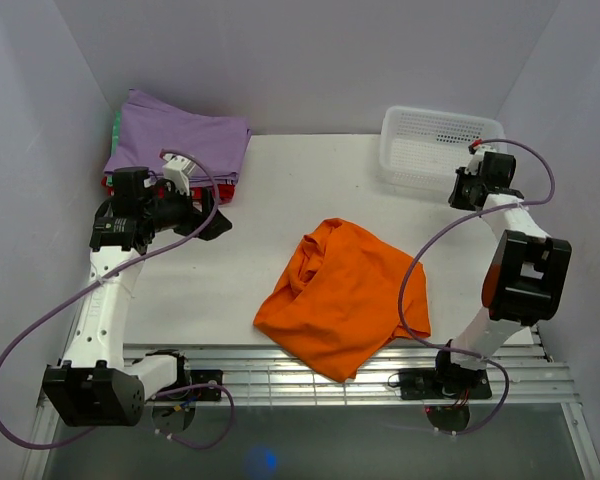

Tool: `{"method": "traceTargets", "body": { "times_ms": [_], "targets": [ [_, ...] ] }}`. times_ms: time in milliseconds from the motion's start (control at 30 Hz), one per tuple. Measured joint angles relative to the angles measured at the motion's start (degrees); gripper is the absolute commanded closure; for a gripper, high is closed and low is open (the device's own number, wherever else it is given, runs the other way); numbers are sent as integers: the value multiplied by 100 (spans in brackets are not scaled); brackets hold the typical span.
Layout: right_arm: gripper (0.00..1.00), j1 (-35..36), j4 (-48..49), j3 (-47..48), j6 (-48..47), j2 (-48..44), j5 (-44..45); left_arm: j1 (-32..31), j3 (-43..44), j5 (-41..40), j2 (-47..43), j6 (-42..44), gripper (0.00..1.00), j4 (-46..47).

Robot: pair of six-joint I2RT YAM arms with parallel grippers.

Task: Fold and stack the trousers
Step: Move the trousers to the center of the board, then flatten the trousers out

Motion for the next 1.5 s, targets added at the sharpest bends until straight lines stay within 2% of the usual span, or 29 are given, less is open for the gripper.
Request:
{"method": "traceTargets", "body": {
  "times_ms": [100,200,267,433,500,533,600,667,733,867,933,1033,1133,1200,1233,1300,1333,1367,1400,1433,1467,1500],
  "targets": [
    [79,-66,186,376,-63,745,260,0,2,361,28,199,9,-55],
    [71,-118,435,916,-155,1414,461,0,11,616,203,431,10,-280],
    [59,-146,621,1237,-192,1703,549,0,13,675,352,579,10,-437],
    [42,-166,796,1781,-435,1805,496,-37,13,756,544,850,8,-743],
    [40,-186,649,1880,-555,1720,267,-175,48,754,669,938,7,-848],
    [34,-195,520,1880,-608,1620,94,-286,79,745,769,984,7,-894],
    [32,-195,271,1862,-730,1377,-321,-647,190,710,1084,1073,4,-979],
    [26,-181,-28,1770,-931,1021,-706,-1071,267,702,1403,1143,2,-990],
    [18,-164,-538,1537,-1338,293,-1287,-1556,328,608,1639,1198,2,-981],
    [12,-74,-1794,732,-2218,-1156,-2057,-2946,503,151,1987,1259,2,-796],
    [12,-15,-2079,308,-2450,-1515,-2212,-3637,752,-68,2273,1307,2,-693],
    [8,116,-2518,-494,-2645,-1565,-2288,-4282,1237,-367,2876,1419,2,-520],
    [7,260,-2723,-1001,-2645,-1189,-2221,-4511,1773,-667,3620,1412,2,-374],
    [9,361,-2739,-1266,-2603,-1014,-2124,-4570,1958,-894,4059,1366,2,-195],
    [14,396,-2736,-1335,-2577,-977,-2087,-4597,1965,-1023,4234,1329,2,-116],
    [21,476,-2660,-1478,-2531,-951,-1976,-4610,1967,-1191,4481,1215,13,-74],
    [35,501,-2601,-1523,-2498,-938,-1934,-4612,1965,-1224,4551,1198,23,-66],
    [43,509,-2527,-1556,-2465,-914,-1880,-4616,1974,-1246,4634,1137,35,-52],
    [54,507,-2459,-1565,-2441,-852,-1827,-4618,2000,-1261,4680,1117,57,-55],
    [77,507,-2396,-1565,-2417,-789,-1784,-4621,2035,-1272,4732,1045,68,-63],
    [87,507,-2347,-1565,-2371,-734,-1735,-4621,2065,-1268,4756,1073,82,-70],
    [92,505,-2297,-1567,-2347,-682,-1672,-4618,2109,-1268,4760,1034,100,-120]
  ]
}}
